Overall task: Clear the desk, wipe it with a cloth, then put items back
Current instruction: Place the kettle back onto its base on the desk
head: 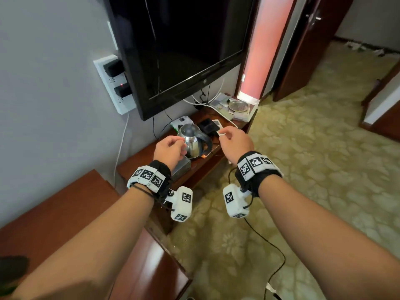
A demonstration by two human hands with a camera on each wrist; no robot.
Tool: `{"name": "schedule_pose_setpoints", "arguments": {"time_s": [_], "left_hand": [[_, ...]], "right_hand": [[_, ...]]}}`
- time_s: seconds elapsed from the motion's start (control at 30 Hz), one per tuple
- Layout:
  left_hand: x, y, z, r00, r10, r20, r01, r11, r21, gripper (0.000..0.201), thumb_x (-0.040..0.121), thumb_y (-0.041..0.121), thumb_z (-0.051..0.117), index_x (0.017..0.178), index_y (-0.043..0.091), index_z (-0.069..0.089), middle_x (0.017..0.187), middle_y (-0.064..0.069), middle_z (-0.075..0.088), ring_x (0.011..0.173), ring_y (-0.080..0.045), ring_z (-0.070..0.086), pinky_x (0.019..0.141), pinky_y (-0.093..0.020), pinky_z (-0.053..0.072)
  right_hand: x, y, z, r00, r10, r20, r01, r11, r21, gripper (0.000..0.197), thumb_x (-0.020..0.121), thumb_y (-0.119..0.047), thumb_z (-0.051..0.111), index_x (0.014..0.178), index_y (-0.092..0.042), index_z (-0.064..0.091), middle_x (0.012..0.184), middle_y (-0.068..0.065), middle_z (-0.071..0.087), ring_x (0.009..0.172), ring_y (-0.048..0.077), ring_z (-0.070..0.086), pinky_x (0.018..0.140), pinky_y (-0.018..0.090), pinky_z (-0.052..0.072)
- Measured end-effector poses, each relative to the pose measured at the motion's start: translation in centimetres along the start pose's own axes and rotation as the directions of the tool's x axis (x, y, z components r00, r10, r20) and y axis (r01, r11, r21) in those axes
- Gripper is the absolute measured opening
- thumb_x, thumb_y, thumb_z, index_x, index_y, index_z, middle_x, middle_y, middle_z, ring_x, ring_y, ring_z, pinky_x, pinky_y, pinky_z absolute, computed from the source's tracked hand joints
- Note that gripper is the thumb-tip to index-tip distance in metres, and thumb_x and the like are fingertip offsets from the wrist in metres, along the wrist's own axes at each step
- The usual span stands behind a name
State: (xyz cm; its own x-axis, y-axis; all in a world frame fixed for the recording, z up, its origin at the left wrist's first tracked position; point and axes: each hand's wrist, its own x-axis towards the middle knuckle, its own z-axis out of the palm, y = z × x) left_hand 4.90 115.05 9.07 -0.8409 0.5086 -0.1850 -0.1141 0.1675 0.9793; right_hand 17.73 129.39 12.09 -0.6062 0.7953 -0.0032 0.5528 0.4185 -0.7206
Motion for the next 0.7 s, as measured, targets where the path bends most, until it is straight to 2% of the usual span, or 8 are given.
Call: {"name": "schedule_pose_setpoints", "arguments": {"time_s": [0.13, 0.23, 0.33, 0.4, 0.5, 0.6, 0.67, 0.7], "left_hand": [[4.3, -0.3, 2.5, 0.998, -0.035, -0.051, 0.037, 0.999, 0.023, 0.013, 0.096, 0.010, 0.057, 0.092, 0.014, 0.069, 0.089, -0.010, 0.070, 0.075, -0.017, 0.065, 0.069, -0.033, 0.052], [8.0, -0.7, 4.8, 0.991, -0.085, -0.104, 0.086, 0.996, 0.010, 0.014, 0.096, 0.007, 0.057, 0.089, 0.013, 0.068, 0.084, -0.011, 0.066, 0.070, -0.018, 0.061, 0.057, -0.023, 0.048], [11.5, -1.6, 7.4, 0.968, -0.164, -0.189, 0.168, 0.986, 0.010, 0.013, 0.097, 0.008, 0.056, 0.092, 0.011, 0.067, 0.083, -0.009, 0.067, 0.064, -0.013, 0.061, 0.050, -0.017, 0.047], [13.3, -2.1, 9.1, 0.945, -0.222, -0.240, 0.233, 0.972, 0.015, 0.011, 0.096, 0.012, 0.057, 0.090, 0.015, 0.066, 0.083, -0.006, 0.068, 0.061, -0.010, 0.062, 0.051, -0.019, 0.048], [16.1, -3.5, 11.4, 0.910, -0.289, -0.299, 0.299, 0.954, -0.011, 0.010, 0.086, 0.024, 0.061, 0.089, 0.017, 0.066, 0.084, -0.006, 0.069, 0.062, -0.016, 0.061, 0.059, -0.028, 0.050], [19.1, -5.4, 12.3, 0.861, -0.357, -0.362, 0.385, 0.923, 0.008, 0.036, 0.073, 0.038, 0.058, 0.101, 0.018, 0.067, 0.077, -0.002, 0.069, 0.067, -0.021, 0.062, 0.073, -0.039, 0.054], [20.5, -5.5, 12.8, 0.832, -0.404, -0.380, 0.433, 0.901, -0.010, 0.040, 0.079, 0.037, 0.061, 0.112, 0.016, 0.062, 0.083, -0.003, 0.067, 0.073, -0.021, 0.062, 0.078, -0.042, 0.057], [21.4, -5.6, 12.9, 0.818, -0.429, -0.383, 0.455, 0.890, -0.026, 0.037, 0.086, 0.036, 0.063, 0.117, 0.015, 0.059, 0.091, -0.005, 0.066, 0.077, -0.021, 0.062, 0.082, -0.042, 0.059]], "right_hand": [[5.9, 1.6, 0.8, 0.997, 0.005, 0.071, -0.005, 1.000, 0.012, 0.025, 0.095, -0.027, 0.051, 0.113, -0.032, 0.067, 0.094, -0.007, 0.060, 0.103, 0.027, 0.060, 0.086, 0.031, 0.047], [10.5, 2.9, 1.8, 0.990, -0.025, 0.141, 0.019, 0.999, 0.041, 0.025, 0.095, -0.024, 0.053, 0.114, -0.027, 0.068, 0.091, -0.005, 0.062, 0.104, 0.027, 0.061, 0.086, 0.030, 0.046], [15.3, 4.5, 2.7, 0.971, -0.046, 0.235, 0.041, 0.999, 0.024, 0.027, 0.096, -0.023, 0.052, 0.116, -0.025, 0.068, 0.103, 0.000, 0.071, 0.105, 0.026, 0.062, 0.085, 0.028, 0.044], [18.3, 5.6, 3.0, 0.954, -0.050, 0.294, 0.049, 0.999, 0.010, 0.028, 0.097, -0.024, 0.050, 0.118, -0.024, 0.068, 0.111, 0.002, 0.070, 0.106, 0.028, 0.062, 0.088, 0.030, 0.046], [22.4, 7.2, 3.8, 0.928, -0.024, 0.372, 0.036, 0.999, -0.025, 0.030, 0.098, -0.024, 0.048, 0.122, -0.025, 0.066, 0.116, 0.002, 0.068, 0.108, 0.029, 0.061, 0.089, 0.031, 0.046], [25.3, 8.6, 5.2, 0.890, 0.007, 0.456, 0.020, 0.998, -0.054, 0.031, 0.097, -0.027, 0.051, 0.125, -0.026, 0.063, 0.105, 0.001, 0.069, 0.108, 0.027, 0.062, 0.090, 0.031, 0.048], [26.8, 9.2, 6.7, 0.855, 0.033, 0.517, 0.014, 0.996, -0.087, 0.032, 0.097, -0.030, 0.053, 0.128, -0.026, 0.059, 0.098, -0.001, 0.066, 0.107, 0.025, 0.062, 0.093, 0.033, 0.049], [27.5, 9.5, 7.7, 0.835, 0.051, 0.548, 0.009, 0.994, -0.106, 0.035, 0.096, -0.032, 0.055, 0.130, -0.026, 0.057, 0.101, -0.001, 0.066, 0.108, 0.025, 0.062, 0.094, 0.033, 0.049]]}}
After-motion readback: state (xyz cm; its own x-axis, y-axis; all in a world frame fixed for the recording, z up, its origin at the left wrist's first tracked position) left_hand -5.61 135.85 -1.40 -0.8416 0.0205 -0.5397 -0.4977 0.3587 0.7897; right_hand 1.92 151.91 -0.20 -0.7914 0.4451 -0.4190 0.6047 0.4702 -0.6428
